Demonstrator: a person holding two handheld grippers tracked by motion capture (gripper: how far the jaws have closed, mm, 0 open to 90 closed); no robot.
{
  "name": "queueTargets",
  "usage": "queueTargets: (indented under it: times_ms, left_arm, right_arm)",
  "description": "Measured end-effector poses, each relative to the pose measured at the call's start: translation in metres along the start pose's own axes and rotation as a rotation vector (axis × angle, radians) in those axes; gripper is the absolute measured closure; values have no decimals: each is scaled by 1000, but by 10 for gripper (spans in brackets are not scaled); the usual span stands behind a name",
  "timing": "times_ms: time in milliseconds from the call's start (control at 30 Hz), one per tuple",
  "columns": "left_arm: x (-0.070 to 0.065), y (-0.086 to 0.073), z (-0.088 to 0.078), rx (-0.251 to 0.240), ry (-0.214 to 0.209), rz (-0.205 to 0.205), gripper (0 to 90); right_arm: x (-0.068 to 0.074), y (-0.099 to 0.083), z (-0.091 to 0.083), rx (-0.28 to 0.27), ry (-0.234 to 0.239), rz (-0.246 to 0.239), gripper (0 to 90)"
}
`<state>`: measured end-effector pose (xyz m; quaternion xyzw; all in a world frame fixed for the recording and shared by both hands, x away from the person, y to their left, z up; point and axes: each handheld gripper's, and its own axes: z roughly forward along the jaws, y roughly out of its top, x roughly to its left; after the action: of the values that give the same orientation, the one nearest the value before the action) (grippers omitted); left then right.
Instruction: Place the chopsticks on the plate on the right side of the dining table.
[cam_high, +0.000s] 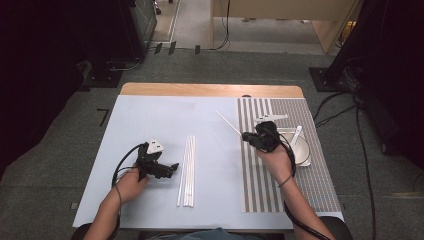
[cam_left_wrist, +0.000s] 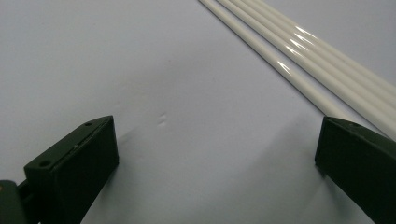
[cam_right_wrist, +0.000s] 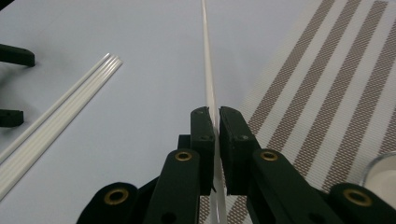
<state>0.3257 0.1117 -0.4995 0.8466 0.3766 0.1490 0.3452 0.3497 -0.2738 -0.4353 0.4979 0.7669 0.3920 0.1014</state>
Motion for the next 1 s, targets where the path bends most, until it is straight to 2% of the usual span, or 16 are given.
queueTargets:
  times_ms: [1000]
  left_arm:
    - [0,0,0,0,-1,0,0]
  right_arm:
    - [-51,3,-42,-27,-29,38,854]
